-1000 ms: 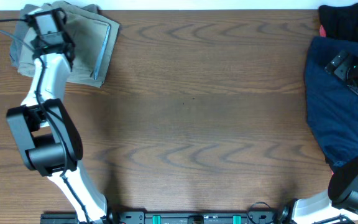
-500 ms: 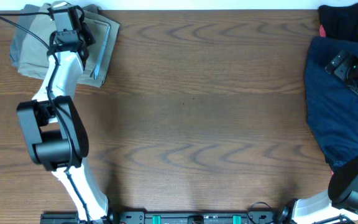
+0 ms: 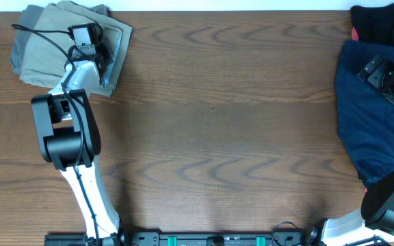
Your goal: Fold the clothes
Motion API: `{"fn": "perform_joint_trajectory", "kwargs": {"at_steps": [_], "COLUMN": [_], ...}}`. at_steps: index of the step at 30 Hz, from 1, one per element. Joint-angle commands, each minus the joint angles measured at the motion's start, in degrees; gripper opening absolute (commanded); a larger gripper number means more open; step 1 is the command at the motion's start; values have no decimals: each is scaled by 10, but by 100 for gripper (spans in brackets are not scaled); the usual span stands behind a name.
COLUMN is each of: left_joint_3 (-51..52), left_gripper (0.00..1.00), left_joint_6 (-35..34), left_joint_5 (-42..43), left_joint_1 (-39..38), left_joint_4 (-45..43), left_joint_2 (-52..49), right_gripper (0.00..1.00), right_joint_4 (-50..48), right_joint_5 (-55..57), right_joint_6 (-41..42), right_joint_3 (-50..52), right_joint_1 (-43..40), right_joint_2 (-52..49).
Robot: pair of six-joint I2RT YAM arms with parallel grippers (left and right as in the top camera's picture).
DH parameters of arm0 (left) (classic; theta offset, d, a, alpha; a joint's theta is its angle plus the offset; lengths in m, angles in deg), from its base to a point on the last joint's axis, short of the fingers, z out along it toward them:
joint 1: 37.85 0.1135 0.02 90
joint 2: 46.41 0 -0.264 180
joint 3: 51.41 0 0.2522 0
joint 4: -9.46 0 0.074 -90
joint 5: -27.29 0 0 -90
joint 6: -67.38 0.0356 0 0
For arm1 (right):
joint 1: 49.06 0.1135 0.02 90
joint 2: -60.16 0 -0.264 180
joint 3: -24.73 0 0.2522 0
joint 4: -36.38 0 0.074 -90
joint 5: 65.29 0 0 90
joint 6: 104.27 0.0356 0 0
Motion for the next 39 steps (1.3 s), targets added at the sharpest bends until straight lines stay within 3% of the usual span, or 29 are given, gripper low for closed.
{"fn": "perform_joint_trajectory", "kwargs": {"at_steps": [1, 2, 5, 8, 12, 19, 30, 39], "left_joint_3": [-5, -5, -5, -5, -4, 55, 339, 380], "left_gripper": [36, 52, 62, 85, 98, 98, 98, 98], "left_joint_6": [9, 9, 9, 0, -55, -73, -73, -77], "left_joint_5": [5, 5, 5, 8, 15, 76, 233, 234], "left_joint_1": [2, 2, 2, 2, 1, 1, 1, 1], "left_joint_4": [14, 21, 65, 126, 272, 465, 496, 638], "left_joint_2": [55, 73, 133, 195, 286, 426, 755, 920], "right_gripper": [99, 99, 99, 99, 99, 99, 99, 99], "right_joint_4": [0, 0, 0, 0, 0, 0, 0, 0], "right_joint_5": [8, 8, 8, 8, 8, 8, 8, 8], "right_joint_6": [-7, -7, -7, -7, -7, -7, -7, -7], "right_joint_3": [-7, -7, -7, -7, -7, -7, -7, -7], "right_joint_1": [4, 4, 3, 3, 3, 3, 4, 3], "right_joint_2": [-5, -5, -5, -5, -5, -5, -5, -5]}}
